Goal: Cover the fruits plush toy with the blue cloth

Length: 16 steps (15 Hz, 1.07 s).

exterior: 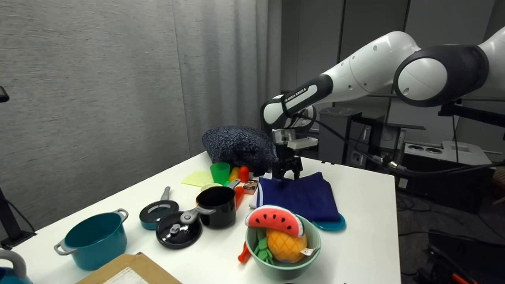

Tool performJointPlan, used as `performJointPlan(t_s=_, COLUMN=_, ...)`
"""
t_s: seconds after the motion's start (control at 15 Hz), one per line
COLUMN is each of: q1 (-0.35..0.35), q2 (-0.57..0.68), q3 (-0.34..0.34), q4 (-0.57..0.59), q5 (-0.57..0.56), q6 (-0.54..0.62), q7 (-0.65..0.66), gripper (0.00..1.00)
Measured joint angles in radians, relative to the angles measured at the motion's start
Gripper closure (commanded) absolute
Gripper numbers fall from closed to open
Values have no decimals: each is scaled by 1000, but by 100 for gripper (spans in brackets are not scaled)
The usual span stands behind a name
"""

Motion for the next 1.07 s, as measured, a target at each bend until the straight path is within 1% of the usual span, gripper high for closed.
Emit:
performJointPlan(t_s=0.53, q1=-9, q2=89, q3=6, q4=142, q5=6, q6=-136, q7=-10, gripper=0)
performJointPlan(t_s=0.8, q1=-20, q2=92, q3=4, q4=201, q5=5, q6=-195, q7=-28, gripper=0)
performJointPlan(t_s=1.07, q1=-34, q2=90, q3=-14, q4=231, q5=-8, q6=-223, q7=-28, gripper=0)
